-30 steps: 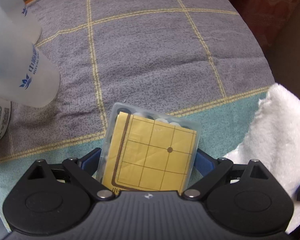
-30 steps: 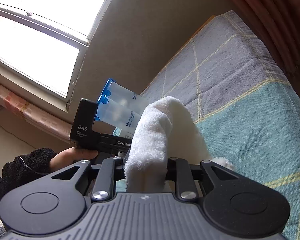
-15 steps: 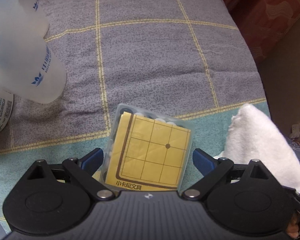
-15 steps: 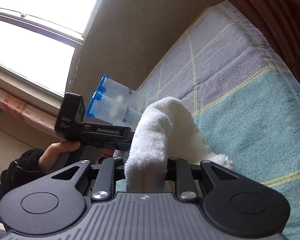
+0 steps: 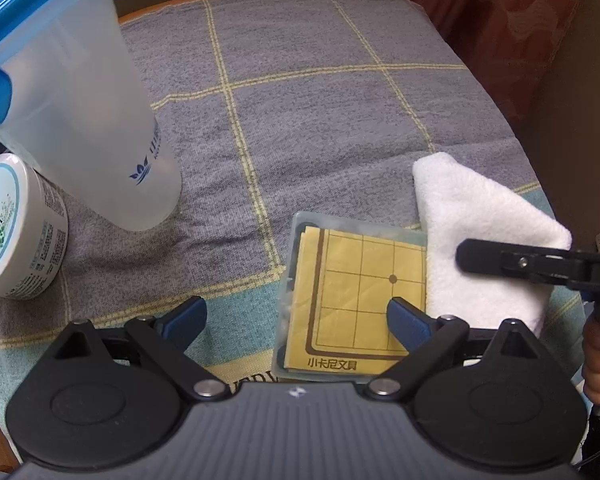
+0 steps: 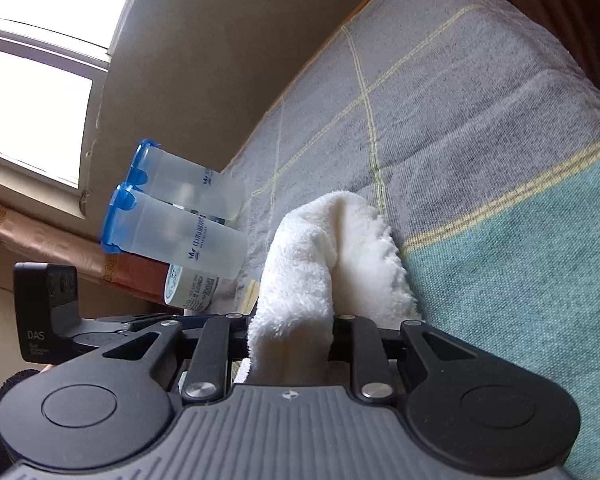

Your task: Clean container

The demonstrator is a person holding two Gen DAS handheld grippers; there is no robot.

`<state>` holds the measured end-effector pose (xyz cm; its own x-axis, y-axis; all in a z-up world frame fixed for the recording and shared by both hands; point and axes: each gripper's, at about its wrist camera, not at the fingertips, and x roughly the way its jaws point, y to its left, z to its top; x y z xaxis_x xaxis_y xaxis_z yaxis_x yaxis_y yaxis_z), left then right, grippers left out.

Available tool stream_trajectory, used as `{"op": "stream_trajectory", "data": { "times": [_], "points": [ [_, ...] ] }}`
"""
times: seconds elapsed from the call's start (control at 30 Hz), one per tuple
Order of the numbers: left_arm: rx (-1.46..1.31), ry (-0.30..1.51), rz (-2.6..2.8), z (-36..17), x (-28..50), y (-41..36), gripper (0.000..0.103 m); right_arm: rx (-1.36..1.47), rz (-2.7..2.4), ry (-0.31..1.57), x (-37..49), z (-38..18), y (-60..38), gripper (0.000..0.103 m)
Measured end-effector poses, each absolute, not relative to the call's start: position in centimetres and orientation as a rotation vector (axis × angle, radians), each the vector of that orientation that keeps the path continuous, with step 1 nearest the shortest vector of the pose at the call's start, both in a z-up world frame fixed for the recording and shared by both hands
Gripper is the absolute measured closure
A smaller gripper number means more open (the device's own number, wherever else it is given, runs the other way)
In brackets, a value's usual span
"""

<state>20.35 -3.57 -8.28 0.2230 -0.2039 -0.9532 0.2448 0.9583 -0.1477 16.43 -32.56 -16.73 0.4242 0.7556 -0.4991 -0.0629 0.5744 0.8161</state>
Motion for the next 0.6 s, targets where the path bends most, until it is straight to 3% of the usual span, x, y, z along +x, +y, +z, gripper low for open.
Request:
{"op": "stream_trajectory", "data": {
  "times": [0.6],
  "points": [
    [0.018,1.320,-0.359,-8.4,20.8,-3.3,0.004,0.765,0.614,1.076,13.4,-15.6,-31.1,0.076]
  ]
}}
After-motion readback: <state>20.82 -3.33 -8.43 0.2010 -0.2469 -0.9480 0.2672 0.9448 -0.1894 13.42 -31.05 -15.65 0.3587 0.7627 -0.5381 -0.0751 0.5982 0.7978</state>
